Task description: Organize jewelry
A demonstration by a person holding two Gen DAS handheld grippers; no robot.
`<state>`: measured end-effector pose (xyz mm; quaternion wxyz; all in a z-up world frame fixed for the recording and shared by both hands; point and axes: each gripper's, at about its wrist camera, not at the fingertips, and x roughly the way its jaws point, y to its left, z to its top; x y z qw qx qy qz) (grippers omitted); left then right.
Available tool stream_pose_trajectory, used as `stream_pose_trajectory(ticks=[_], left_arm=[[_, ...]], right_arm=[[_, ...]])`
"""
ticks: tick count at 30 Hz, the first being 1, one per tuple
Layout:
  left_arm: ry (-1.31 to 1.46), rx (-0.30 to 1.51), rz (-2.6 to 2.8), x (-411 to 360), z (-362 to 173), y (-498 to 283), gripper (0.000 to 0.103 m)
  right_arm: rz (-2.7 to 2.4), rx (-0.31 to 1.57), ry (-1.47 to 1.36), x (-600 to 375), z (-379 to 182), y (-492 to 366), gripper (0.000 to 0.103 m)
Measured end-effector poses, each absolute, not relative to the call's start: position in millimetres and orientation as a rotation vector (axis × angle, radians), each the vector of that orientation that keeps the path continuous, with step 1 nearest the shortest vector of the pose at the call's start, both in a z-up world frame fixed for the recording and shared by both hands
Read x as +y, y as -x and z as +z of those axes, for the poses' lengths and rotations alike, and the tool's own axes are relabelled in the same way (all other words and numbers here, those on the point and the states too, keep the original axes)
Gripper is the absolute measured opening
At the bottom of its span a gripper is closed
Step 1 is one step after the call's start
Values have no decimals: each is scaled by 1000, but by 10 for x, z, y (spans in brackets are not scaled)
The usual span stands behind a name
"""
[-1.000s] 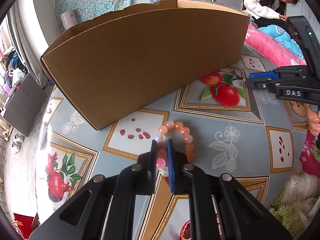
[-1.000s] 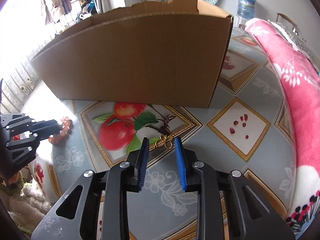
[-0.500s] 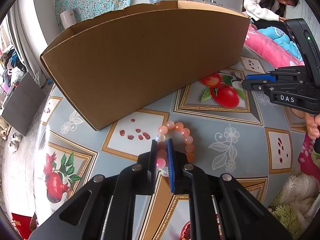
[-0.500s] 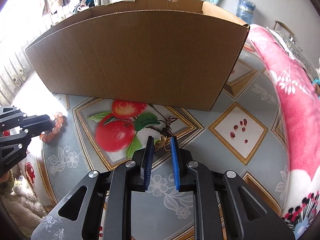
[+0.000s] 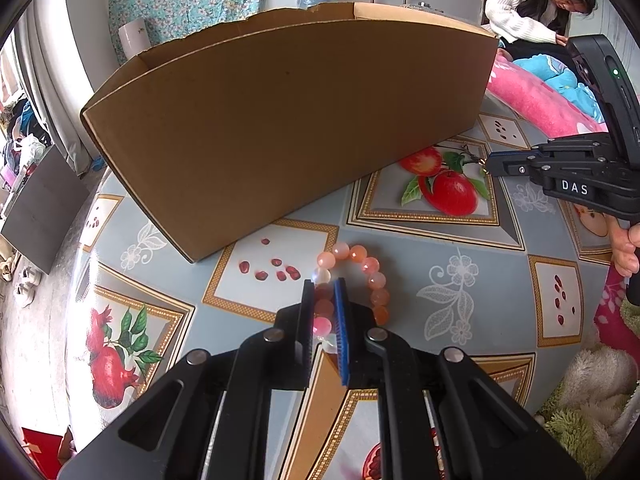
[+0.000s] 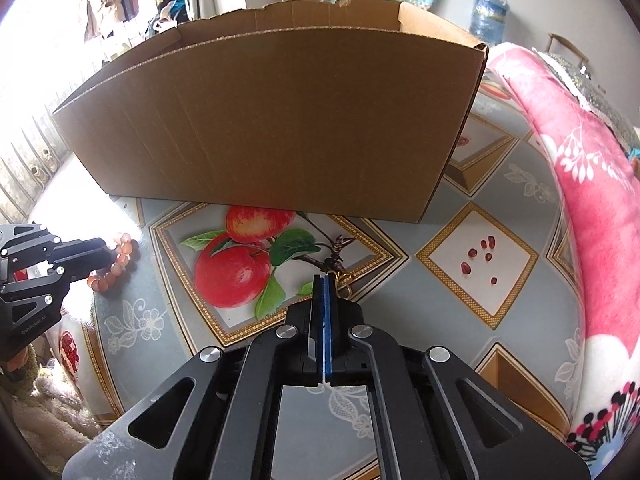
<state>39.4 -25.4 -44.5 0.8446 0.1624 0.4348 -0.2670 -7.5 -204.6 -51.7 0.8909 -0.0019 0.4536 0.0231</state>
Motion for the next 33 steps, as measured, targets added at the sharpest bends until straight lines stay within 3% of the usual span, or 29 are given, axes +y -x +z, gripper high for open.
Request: stream_pose_trajectory(ticks=[6,7,8,9,13,18,20,23,31,32,33], left_arm=[[-342,920,-568,-222,-435,-380,9],[-343,920,-567,-223,-434,-379,9],[-344,920,-566,-226,-432,-378,9],[-344,920,-566,-228,-433,-378,9],[-345,920,-567,-229,-432,-376,9],[-344,922,-569,-231,-431,-382,9],[-343,921,-568,-232,-433,-382,9],[-341,921,-569,-231,-432,-387,9],[-343,920,-570,-232,-433,-391,9],[-343,920,-569,-230,-434,-388,9],[-343,920,-569,-231,-433,-390,9]], right_arm=[[62,941,-14,-2066,-440,78,2],[60,935,-13,-2064,-420,76,9],[57,934,-12,-2062,-397,76,25],[50,929,-8,-2068,-373,65,30],[35,927,4,-2074,-337,-22,34],[32,944,26,-2065,-378,-123,30],[39,946,23,-2063,-358,-131,18],[42,945,18,-2077,-372,-131,9],[43,930,-2,-2106,-422,-71,8],[45,927,-6,-2112,-428,-66,0],[45,925,-7,-2117,-429,-63,0]])
